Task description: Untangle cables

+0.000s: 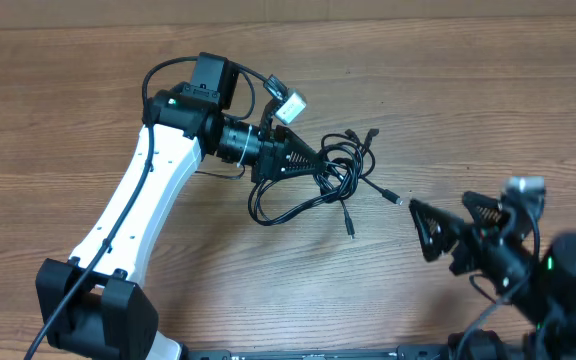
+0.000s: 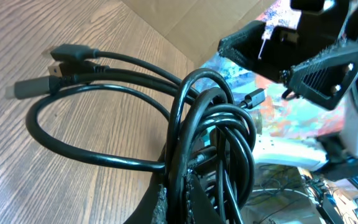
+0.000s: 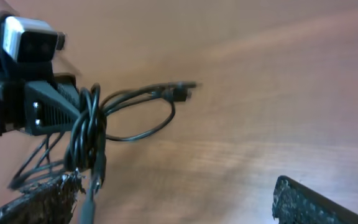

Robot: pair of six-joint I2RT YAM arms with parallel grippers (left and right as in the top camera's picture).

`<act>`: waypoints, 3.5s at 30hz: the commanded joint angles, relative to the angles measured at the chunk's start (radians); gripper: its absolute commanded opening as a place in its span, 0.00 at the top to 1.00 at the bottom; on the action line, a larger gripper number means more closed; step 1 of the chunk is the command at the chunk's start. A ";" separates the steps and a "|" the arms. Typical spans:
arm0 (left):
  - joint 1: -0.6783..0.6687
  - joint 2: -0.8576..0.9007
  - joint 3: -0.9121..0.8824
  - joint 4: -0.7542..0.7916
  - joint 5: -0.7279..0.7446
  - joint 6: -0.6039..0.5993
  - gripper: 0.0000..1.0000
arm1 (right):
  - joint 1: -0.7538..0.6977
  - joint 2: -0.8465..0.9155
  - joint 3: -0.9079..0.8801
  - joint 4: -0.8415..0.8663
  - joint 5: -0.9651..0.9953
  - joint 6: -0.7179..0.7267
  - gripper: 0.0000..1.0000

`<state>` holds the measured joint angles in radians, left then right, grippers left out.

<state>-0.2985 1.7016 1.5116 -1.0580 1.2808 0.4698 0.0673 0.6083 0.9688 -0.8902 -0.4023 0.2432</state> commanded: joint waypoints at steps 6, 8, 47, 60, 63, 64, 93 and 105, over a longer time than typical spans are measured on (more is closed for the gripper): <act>0.003 -0.024 0.004 -0.020 -0.023 -0.024 0.96 | 0.005 0.278 0.248 -0.073 -0.415 -0.031 0.00; -0.005 -0.024 0.004 -0.035 -0.032 -0.026 0.96 | 0.005 0.323 0.254 -0.019 -0.567 -0.060 0.00; -0.234 -0.022 0.002 0.401 -0.647 -0.980 0.96 | 0.006 0.565 0.235 -0.188 -0.224 -0.061 0.45; -0.299 -0.022 0.002 0.427 -0.730 -1.016 0.96 | 0.005 0.645 0.235 -0.168 -0.223 -0.061 0.54; -0.301 -0.022 0.002 0.426 -0.720 -1.029 0.96 | 0.006 0.655 0.234 -0.167 -0.222 -0.061 0.58; -0.302 -0.022 0.002 0.427 -0.714 -1.029 0.96 | 0.006 0.656 0.233 -0.167 -0.219 -0.061 0.59; -0.390 -0.022 0.002 0.481 -0.703 -1.098 0.96 | 0.006 0.662 0.224 -0.166 -0.148 -0.060 0.67; -0.397 -0.022 0.002 0.483 -0.678 -1.097 0.96 | 0.006 0.662 0.221 -0.161 -0.148 -0.057 0.85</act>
<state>-0.6617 1.7016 1.5108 -0.5907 0.5152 -0.6113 0.0650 1.2671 1.1976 -1.0653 -0.5140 0.2016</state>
